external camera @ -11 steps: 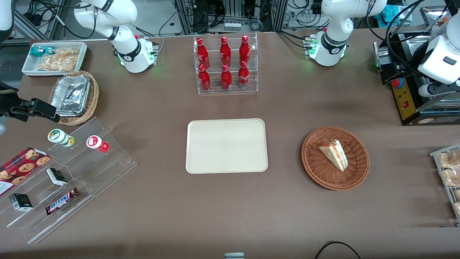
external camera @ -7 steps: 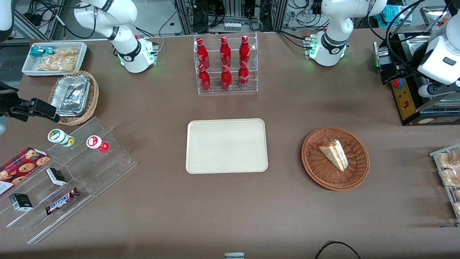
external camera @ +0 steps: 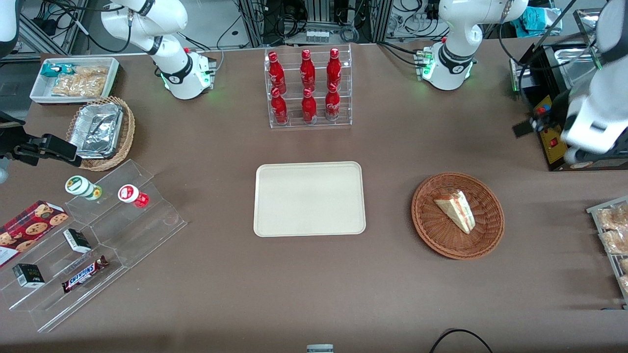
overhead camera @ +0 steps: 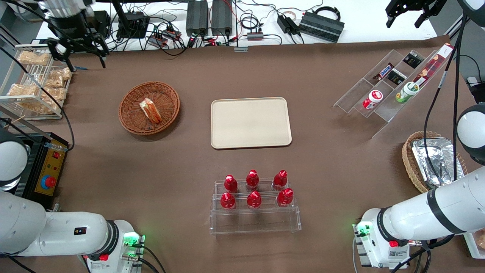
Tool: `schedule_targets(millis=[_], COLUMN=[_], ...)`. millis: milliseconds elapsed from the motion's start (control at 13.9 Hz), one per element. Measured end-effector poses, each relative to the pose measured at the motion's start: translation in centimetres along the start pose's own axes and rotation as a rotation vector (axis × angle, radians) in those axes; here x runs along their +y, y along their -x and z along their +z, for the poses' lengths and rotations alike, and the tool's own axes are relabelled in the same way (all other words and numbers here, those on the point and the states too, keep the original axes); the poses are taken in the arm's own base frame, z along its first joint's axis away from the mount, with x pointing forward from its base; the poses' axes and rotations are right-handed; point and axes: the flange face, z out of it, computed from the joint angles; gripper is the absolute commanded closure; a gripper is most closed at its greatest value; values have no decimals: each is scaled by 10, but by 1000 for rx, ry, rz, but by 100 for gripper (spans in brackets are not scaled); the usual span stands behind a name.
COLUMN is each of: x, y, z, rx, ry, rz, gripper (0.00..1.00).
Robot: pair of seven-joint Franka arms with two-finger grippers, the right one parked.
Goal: Place sandwich from basket to tray
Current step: 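Move the left gripper down to the wrapped sandwich in the wicker basket and grasp it, then lift the sandwich with the left gripper and carry it over the cream tray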
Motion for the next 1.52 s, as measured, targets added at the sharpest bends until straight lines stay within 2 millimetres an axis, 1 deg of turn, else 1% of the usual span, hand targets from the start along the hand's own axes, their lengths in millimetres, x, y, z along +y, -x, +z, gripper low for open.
schedule_targets(millis=[144,216,289,361,433,577,722,866,1082,1155,1227,1371,1443,1515], x=[25,36,46,54,62,77,92,108,115,116,116,116,116,117], y=[-38,-53,-64,-72,-79,-92,-103,-109,-111,-110,-108,-105,-104,-104], z=[60,90,118,141,159,185,205,224,256,266,275,290,296,299], rx=[2,11,24,35,43,64,90,102,95,94,96,102,102,101], ry=[0,8,20,31,41,66,97,114,115,116,119,128,130,130], rz=[-90,-130,-162,-193,-220,-253,-284,-297,-298,-297,-296,-295,-294,-295], gripper=[0,0,0,0,0,0,0,0,0,3,18,61,73,77])
